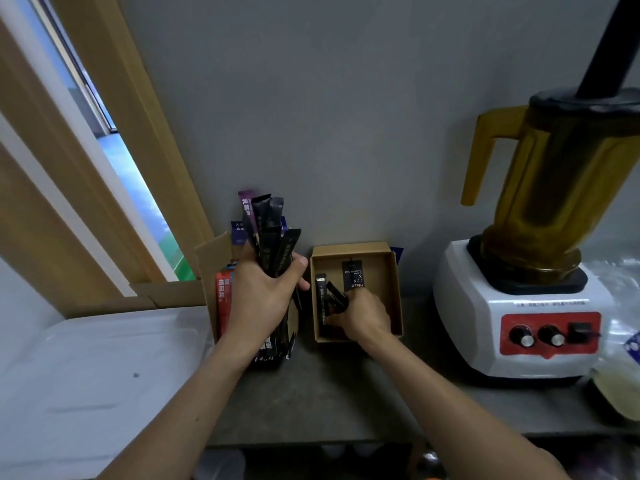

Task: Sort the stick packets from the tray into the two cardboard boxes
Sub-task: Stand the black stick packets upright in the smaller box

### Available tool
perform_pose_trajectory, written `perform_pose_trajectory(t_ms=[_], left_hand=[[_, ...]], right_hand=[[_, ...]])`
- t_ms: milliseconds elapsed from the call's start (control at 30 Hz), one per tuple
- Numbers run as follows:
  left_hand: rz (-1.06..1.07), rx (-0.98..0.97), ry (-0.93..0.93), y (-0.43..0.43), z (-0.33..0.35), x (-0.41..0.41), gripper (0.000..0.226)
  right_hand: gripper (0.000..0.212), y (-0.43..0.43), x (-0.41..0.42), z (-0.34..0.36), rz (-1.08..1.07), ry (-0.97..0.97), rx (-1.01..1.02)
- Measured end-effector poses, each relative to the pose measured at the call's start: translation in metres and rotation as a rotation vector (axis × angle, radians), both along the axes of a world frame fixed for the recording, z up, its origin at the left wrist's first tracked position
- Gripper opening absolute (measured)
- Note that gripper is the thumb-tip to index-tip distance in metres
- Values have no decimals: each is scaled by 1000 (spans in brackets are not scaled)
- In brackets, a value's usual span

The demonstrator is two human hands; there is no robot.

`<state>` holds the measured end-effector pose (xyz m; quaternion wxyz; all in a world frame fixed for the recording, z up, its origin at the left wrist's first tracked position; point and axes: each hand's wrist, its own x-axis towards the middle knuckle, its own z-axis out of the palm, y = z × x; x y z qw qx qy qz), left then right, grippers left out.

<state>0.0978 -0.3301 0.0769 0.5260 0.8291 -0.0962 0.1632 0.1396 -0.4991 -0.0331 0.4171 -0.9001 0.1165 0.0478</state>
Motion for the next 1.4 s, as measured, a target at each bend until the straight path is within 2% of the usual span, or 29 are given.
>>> perform_pose_trajectory(t_ms=[100, 200, 300, 433, 533, 600, 667, 733, 800, 867, 1000, 1167, 1400], left_hand=[[-18, -17, 5, 0, -2, 2, 13], [-49, -56, -6, -1, -3, 4, 9], [-75, -47, -46, -3, 1, 1, 9], [-222, -3, 26, -10, 8, -3, 16], [-322, 68, 84, -15, 8, -3, 8], [-320, 103, 100, -17, 6, -2, 10], [-305, 116, 117, -19, 6, -1, 17], [-264, 131, 113, -20, 10, 2, 20], [-229, 152, 113, -18, 17, 6, 25], [-218, 187, 149, -15, 23, 10, 35], [-200, 267, 180, -14, 25, 16, 45], [-173, 275, 169, -19, 27, 20, 47], [-120, 255, 151, -21, 27, 21, 36]], right_hand=[[30, -4, -2, 4, 17, 24, 74], [23, -12, -18, 26, 0, -88, 337], [27, -25, -43, 50, 205, -60, 681], [23, -31, -59, 55, 492, 20, 947], [41, -32, -64, 51, 543, 20, 1067], [40, -32, -68, 51, 532, 31, 1089], [28, -33, -71, 51, 499, 21, 1070], [21, -33, -75, 51, 425, -21, 947], [31, -35, -78, 46, 328, -64, 849], [38, -36, -80, 39, 253, -94, 861], [29, -36, -78, 34, 211, -195, 732], [26, -33, -79, 39, 288, -237, 743], [28, -30, -78, 36, 209, -260, 784]])
